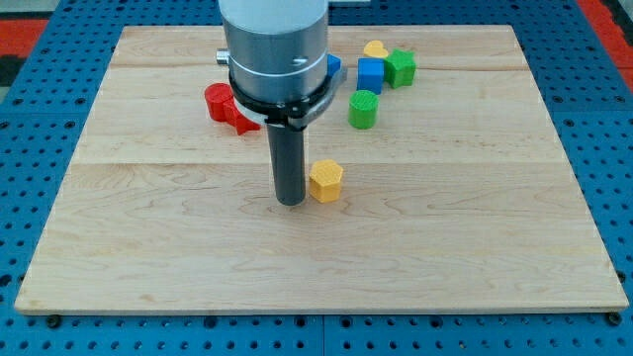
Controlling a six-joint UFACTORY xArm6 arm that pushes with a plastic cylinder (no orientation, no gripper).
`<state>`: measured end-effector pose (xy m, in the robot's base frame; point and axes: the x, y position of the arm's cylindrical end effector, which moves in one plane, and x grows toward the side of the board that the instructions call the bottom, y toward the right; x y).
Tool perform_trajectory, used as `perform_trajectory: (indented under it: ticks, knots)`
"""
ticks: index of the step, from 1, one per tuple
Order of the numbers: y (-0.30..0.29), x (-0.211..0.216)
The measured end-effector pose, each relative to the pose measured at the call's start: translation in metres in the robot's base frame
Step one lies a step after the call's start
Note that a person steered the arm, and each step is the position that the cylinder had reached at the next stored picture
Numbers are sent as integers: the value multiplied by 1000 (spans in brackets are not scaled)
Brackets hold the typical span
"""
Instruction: Move the yellow hexagon to the center
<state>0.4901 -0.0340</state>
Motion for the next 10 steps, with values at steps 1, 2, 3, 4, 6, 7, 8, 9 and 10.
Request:
perform_trajectory:
  ticks: [1, 2, 3, 4, 6, 7, 8, 9, 10]
  knots:
    - [2, 7]
    - [9, 16]
    - [54, 14]
    - [103, 6]
    - [96, -28]
    - [93, -13]
    - [90, -2]
    - [84, 6]
    - [68, 19]
